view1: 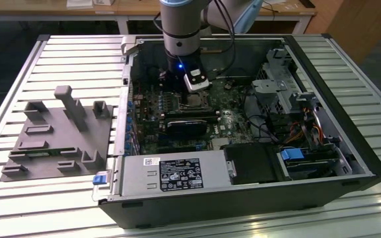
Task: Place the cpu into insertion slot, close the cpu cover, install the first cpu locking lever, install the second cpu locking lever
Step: 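Close the cpu cover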
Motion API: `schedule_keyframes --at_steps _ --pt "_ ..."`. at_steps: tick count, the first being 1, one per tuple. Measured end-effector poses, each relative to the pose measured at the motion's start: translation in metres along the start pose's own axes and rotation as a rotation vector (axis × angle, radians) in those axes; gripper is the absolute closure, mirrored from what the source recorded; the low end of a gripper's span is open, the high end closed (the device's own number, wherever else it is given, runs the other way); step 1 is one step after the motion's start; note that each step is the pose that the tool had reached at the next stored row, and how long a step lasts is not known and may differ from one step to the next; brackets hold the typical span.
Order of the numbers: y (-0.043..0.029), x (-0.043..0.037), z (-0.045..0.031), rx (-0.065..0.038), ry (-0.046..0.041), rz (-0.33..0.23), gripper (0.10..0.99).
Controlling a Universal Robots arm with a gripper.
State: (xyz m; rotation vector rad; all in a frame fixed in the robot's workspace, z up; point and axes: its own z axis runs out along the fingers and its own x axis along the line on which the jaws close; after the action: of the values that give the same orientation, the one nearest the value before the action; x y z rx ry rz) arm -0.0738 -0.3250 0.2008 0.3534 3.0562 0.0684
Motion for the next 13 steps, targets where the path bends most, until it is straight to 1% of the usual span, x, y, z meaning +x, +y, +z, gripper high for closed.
schedule_keyframes --at_steps 7,13 --pt "-0.0001 0.0005 -0.0012 0.000 0.0003 -0.006 0.984" --pt "-0.0005 0.0022 -0.0013 -0.003 0.0026 -0.049 0.984"
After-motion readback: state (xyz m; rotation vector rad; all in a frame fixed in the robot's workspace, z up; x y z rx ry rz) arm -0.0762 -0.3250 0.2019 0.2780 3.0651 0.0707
